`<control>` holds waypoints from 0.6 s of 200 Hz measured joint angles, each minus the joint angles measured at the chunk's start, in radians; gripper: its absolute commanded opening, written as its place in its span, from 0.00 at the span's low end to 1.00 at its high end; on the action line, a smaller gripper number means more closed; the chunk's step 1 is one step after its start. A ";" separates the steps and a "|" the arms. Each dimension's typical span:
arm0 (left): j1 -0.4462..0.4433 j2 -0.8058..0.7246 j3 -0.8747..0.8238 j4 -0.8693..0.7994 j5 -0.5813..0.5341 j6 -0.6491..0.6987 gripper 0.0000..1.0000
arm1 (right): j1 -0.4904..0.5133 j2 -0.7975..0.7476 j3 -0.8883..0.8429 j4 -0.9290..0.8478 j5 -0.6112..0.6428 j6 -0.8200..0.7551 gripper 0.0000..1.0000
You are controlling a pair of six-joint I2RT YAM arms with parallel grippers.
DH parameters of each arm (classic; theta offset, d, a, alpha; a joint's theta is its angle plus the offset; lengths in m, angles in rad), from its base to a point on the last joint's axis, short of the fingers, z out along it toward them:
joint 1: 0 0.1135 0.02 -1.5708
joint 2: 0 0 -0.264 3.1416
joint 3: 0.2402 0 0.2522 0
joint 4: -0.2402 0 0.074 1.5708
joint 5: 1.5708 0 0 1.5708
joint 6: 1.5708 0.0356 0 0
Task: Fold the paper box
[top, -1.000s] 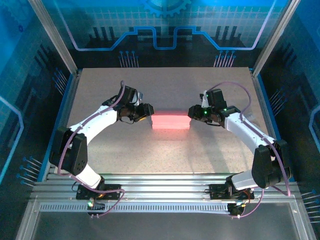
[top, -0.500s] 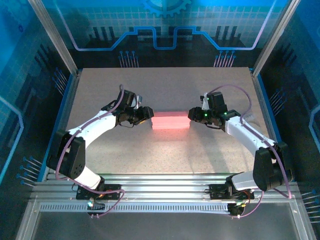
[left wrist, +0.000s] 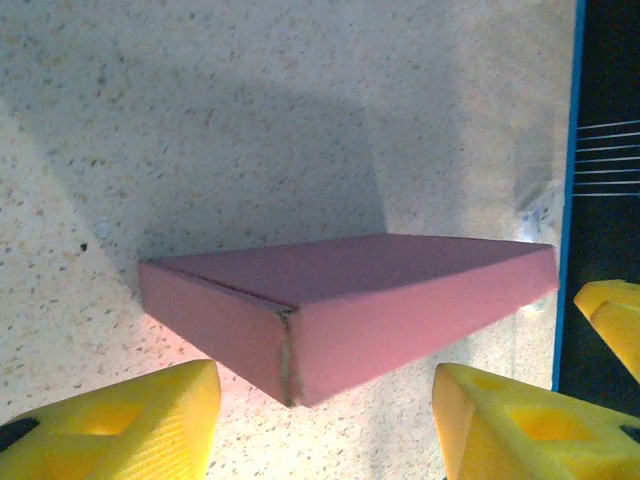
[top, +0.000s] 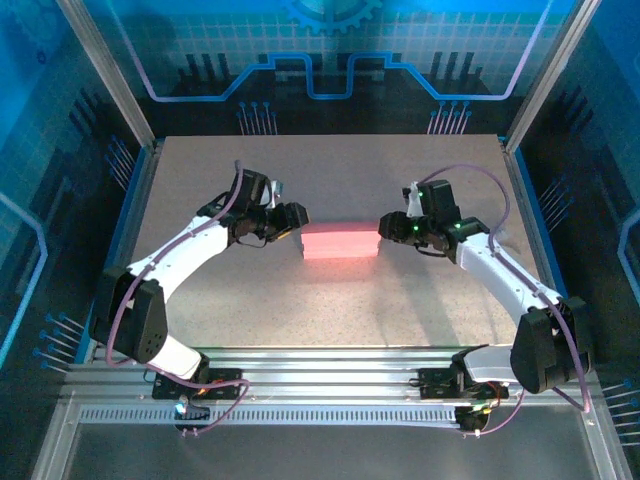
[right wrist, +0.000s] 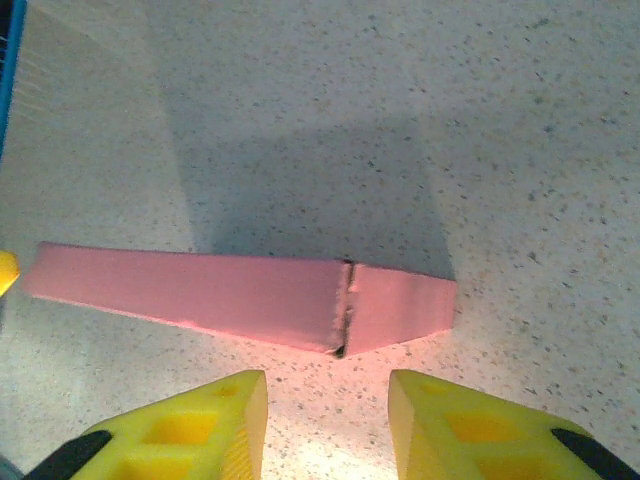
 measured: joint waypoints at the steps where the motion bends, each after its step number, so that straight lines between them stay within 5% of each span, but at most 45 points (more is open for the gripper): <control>1: 0.000 -0.001 0.001 -0.001 0.000 0.001 0.59 | 0.000 0.000 0.001 0.000 -0.001 -0.001 0.41; 120: 0.000 0.032 0.052 0.015 0.209 0.051 0.58 | -0.019 0.135 0.142 -0.001 -0.259 -0.056 0.48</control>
